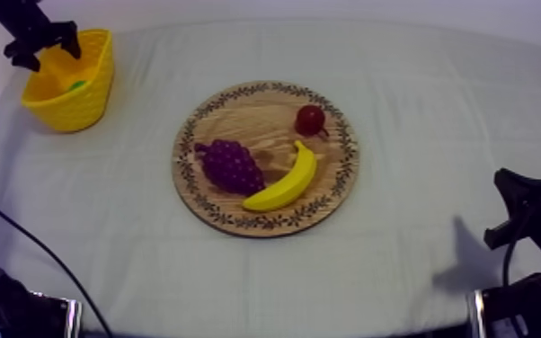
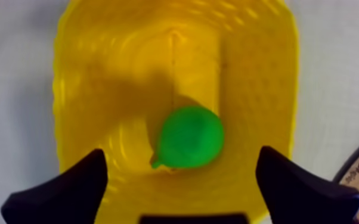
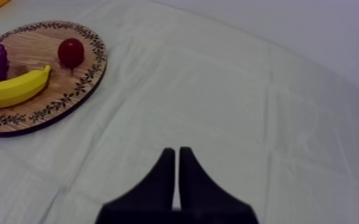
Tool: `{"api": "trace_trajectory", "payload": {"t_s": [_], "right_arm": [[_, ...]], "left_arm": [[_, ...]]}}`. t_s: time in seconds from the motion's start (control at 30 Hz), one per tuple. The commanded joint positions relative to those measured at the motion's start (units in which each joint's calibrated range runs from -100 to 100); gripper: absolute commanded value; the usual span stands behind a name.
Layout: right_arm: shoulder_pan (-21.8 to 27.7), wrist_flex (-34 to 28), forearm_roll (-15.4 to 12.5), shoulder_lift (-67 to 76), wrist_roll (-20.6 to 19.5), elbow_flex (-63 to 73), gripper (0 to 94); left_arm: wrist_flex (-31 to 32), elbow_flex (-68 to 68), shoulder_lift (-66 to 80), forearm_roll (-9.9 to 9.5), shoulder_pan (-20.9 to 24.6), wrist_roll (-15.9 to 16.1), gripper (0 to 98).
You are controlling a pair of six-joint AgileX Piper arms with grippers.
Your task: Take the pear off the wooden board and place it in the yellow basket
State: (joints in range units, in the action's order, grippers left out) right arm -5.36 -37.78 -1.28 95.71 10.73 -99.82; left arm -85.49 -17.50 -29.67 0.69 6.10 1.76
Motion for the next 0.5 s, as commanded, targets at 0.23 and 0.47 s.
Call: {"api": "trace_trajectory", "payload": {"t_s": [0.23, 0.47], "right_arm": [[0.0, -0.04, -0.01, 0.04, -0.01, 0.05, 0.4], [0.0, -0.04, -0.01, 0.04, -0.01, 0.05, 0.4]], "left_arm": [[3.48, 12.98, 17.91, 0.45, -0.99, 0.6, 53.0], [8.33, 25.77, 30.98, 1.91, -1.02, 2.89, 41.8]]}}
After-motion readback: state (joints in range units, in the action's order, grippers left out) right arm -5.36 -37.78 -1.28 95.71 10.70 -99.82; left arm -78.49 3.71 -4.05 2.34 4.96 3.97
